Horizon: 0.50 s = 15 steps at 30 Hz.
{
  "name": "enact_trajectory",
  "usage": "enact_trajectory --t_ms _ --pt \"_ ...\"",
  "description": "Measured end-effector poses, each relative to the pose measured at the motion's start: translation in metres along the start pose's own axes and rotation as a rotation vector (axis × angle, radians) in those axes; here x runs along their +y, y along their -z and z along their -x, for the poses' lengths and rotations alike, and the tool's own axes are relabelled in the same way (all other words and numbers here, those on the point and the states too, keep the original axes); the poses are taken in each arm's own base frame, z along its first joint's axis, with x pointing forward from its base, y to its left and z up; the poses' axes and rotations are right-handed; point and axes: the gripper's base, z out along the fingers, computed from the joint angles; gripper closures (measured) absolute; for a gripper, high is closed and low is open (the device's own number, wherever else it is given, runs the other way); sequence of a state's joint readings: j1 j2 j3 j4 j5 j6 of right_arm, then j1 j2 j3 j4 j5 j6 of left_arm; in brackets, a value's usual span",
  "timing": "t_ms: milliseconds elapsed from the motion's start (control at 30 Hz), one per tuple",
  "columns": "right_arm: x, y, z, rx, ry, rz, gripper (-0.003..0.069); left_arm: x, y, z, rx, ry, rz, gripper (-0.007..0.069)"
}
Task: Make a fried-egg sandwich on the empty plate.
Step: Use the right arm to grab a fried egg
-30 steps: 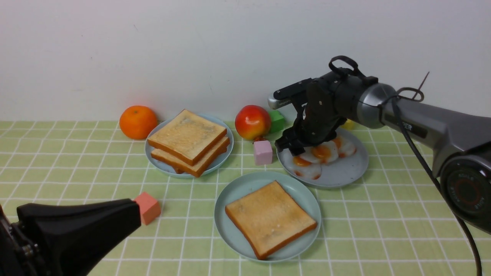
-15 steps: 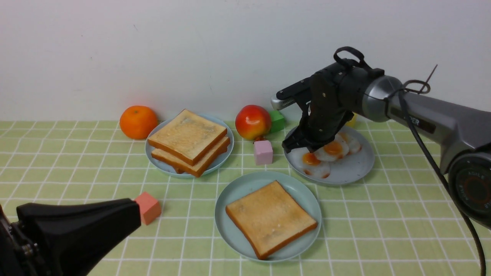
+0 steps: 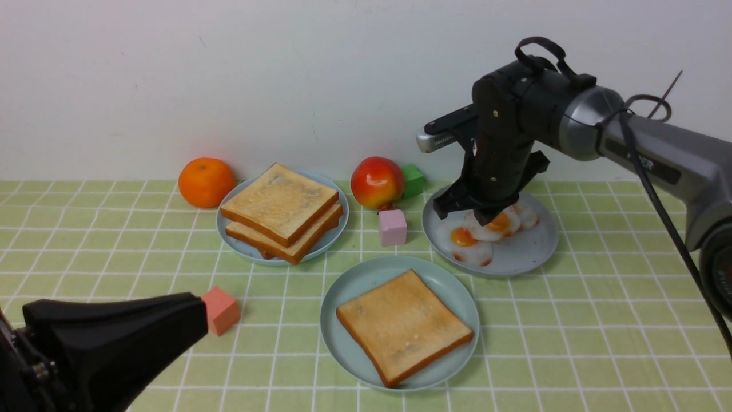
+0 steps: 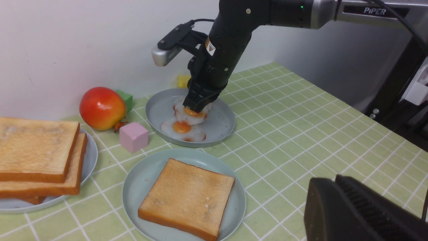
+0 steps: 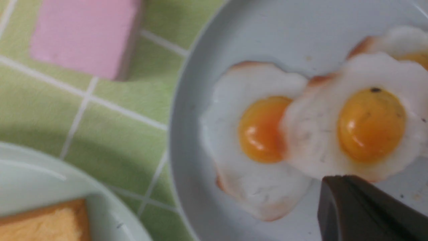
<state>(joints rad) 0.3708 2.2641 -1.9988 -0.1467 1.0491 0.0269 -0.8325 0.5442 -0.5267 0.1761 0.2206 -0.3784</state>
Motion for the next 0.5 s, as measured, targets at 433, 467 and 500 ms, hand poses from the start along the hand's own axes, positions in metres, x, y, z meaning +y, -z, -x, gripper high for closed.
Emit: enact_trajectory --t_ms 433,467,500 --pt "-0.071 -0.015 -0.005 -0.041 -0.456 0.176 0.0289 0.0 0.0 0.0 0.0 -0.003 0.001 0.0585" --pt "-0.073 -0.017 -0.004 -0.054 -0.466 0.179 0.0265 0.0 0.0 0.0 0.0 -0.003 0.001 0.0585" --pt "-0.074 -0.02 -0.003 -0.068 -0.48 0.182 0.0226 0.0 0.0 0.0 0.0 -0.003 0.001 0.0585"
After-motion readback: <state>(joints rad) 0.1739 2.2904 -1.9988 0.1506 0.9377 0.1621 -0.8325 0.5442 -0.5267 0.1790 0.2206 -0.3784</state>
